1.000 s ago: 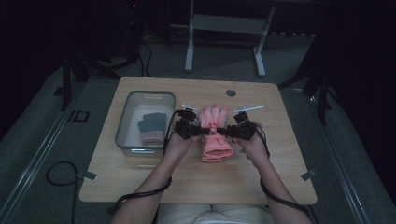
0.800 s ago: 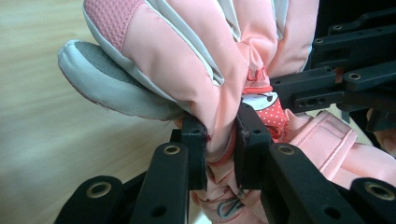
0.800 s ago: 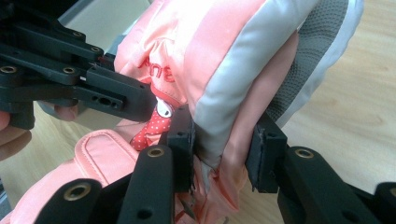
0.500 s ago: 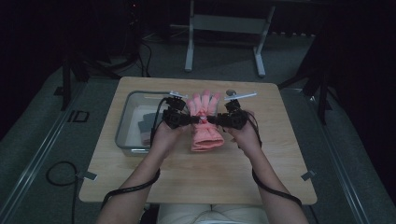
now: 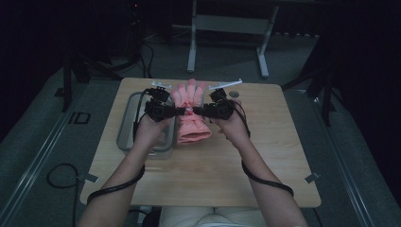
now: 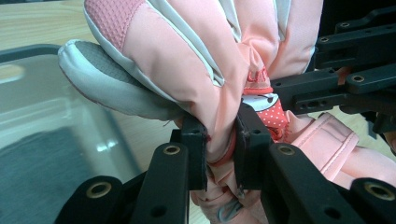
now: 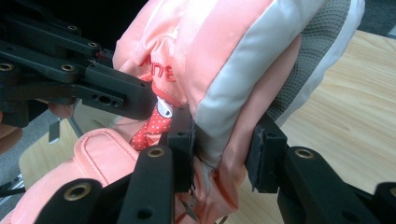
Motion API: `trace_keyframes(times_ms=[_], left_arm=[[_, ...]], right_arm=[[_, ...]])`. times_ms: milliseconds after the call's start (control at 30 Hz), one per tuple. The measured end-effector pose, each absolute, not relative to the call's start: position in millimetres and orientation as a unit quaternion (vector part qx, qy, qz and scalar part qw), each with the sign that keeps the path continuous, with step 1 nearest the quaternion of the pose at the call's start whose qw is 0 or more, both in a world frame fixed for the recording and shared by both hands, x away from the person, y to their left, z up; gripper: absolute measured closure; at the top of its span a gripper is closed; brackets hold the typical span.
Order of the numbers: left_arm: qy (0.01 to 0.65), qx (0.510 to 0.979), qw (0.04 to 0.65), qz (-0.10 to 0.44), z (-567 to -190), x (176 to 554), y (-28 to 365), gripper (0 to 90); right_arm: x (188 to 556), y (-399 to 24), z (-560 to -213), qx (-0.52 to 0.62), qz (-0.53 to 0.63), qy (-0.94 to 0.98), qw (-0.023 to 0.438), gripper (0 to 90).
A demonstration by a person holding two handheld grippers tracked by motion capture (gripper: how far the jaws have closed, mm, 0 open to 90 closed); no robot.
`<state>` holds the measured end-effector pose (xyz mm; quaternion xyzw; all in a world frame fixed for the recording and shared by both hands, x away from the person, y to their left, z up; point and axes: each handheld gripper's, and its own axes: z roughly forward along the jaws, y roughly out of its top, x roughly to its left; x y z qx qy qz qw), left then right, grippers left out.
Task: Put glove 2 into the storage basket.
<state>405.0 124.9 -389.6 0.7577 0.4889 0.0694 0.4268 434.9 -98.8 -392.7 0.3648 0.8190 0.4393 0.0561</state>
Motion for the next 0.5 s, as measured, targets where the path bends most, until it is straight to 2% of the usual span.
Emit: trace_keyframes(times_ms=[500], left_arm=[[0.518, 0.745, 0.41, 0.091, -387, 406, 178, 76.5]], right_arm=[[452, -35, -394, 0.34, 0.438, 0.831, 0.037, 66.6]])
